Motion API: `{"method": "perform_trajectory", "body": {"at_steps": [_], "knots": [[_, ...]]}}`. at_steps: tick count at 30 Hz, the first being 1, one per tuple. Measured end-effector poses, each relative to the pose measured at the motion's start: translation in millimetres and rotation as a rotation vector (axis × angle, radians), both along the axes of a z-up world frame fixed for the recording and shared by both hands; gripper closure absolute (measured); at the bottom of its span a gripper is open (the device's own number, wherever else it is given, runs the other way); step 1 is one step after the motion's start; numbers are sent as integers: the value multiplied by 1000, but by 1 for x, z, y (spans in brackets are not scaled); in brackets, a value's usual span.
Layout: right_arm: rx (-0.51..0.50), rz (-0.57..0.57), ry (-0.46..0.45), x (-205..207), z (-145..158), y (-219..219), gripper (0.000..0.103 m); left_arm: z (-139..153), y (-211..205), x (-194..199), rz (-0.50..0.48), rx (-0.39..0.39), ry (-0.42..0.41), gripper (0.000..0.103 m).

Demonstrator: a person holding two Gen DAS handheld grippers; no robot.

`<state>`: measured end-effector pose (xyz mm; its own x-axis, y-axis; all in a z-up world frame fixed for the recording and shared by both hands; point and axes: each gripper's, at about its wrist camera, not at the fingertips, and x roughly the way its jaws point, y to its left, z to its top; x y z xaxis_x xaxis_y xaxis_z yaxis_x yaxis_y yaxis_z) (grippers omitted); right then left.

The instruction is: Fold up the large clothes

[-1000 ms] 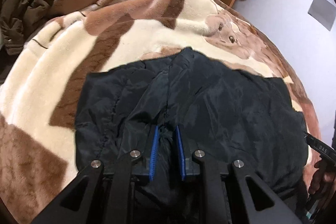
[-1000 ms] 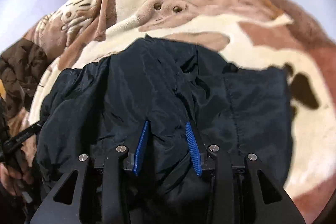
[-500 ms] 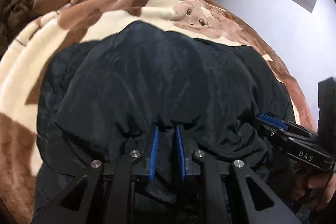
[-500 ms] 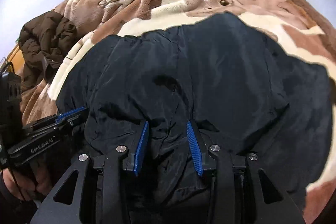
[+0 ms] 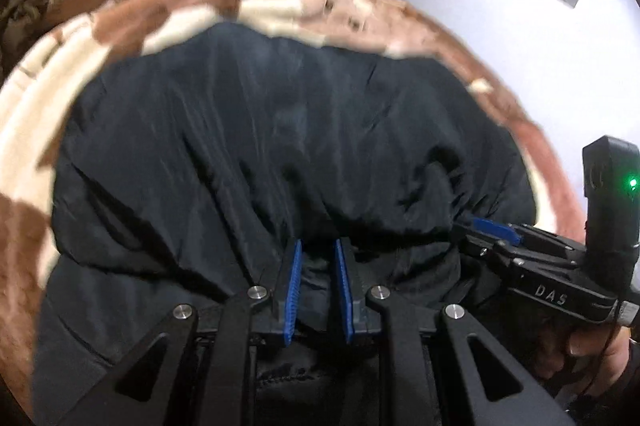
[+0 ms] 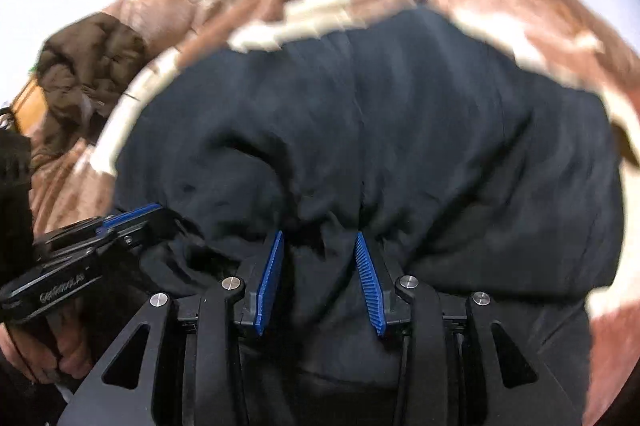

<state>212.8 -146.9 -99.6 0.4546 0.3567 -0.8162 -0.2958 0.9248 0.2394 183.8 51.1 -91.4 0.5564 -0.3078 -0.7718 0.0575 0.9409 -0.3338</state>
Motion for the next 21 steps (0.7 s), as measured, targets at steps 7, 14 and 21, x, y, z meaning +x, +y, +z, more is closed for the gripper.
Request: {"method": "perform_trajectory", "body": {"at_steps": [7, 14, 21], "knots": [[-63, 14, -21, 4, -11, 10, 66, -14, -8, 12, 10, 53, 17, 85], [-67, 10, -31, 5, -16, 12, 66, -19, -15, 21, 19, 84, 37, 85], [-13, -15, -86, -6, 32, 3, 66, -19, -17, 18, 30, 63, 34, 85]]}}
